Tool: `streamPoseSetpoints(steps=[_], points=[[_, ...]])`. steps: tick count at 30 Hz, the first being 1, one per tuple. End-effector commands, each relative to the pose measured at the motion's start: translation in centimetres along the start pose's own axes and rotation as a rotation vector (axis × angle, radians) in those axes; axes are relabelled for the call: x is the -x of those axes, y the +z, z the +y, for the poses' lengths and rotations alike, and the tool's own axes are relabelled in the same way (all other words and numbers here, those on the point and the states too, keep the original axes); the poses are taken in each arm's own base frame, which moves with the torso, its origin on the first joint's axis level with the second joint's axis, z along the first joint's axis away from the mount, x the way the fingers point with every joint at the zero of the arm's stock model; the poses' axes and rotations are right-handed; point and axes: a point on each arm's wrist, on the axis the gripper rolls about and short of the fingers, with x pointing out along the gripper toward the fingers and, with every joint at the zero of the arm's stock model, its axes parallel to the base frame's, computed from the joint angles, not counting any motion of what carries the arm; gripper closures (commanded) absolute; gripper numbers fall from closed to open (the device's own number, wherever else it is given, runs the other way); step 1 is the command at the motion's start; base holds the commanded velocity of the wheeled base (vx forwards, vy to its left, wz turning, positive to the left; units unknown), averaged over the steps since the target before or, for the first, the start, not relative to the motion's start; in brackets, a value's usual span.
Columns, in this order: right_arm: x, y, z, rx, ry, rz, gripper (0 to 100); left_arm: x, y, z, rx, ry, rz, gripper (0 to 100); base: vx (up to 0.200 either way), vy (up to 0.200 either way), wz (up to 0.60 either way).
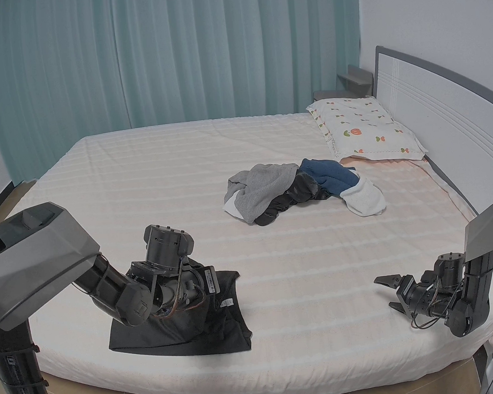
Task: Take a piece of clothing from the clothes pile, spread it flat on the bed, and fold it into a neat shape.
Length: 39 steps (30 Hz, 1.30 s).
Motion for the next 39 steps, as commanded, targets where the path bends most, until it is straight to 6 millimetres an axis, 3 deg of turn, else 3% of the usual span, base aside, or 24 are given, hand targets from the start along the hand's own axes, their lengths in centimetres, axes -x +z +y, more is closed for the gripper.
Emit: streamPoseSetpoints(steps=[1,4,5,13,18,23,24,27,35,39], points=[[0.0,0.0,0.1,0.003,0.007,-0.003,0,-1.6,-1.2,0.4,0.008,0.021,0.042,100,0.000,0.000,0.00],[0.0,0.1,0.1,0.004,0.008,-0.004,0,-1.8,-1.5,0.4,0.006,0.022,0.050,100,0.000,0.000,0.00],[0.0,0.0,0.1,0.003,0.007,-0.003,0,-1.8,-1.6,0.4,0.005,0.019,0.053,0,0.000,0.000,0.00],[0.0,0.0,0.1,0.003,0.007,-0.003,0,-1.1,-2.3,-0.3,0.024,0.004,0.064,0,0.000,0.000,0.00],[0.0,0.0,0.1,0.003,0.007,-0.003,0,1.6,-1.3,0.0,0.122,-0.020,0.033,0,0.000,0.000,0.00],[0.0,0.0,0.1,0.003,0.007,-0.003,0,4.2,-1.6,2.2,0.194,-0.047,0.079,0,0.000,0.000,0.00],[0.0,0.0,0.1,0.004,0.008,-0.004,0,5.2,-1.8,3.4,0.234,-0.070,0.092,0,0.000,0.000,0.00],[0.0,0.0,0.1,0.004,0.008,-0.004,0,5.9,-2.3,4.5,0.289,-0.081,0.096,0,0.000,0.000,0.00],[0.0,0.0,0.1,0.004,0.008,-0.004,0,6.3,-2.8,7.4,0.391,-0.127,0.068,0,-0.075,0.000,0.00],[0.0,0.1,0.1,0.005,0.008,-0.004,0,5.9,-2.8,7.7,0.396,-0.127,0.046,0,0.000,0.000,0.00]])
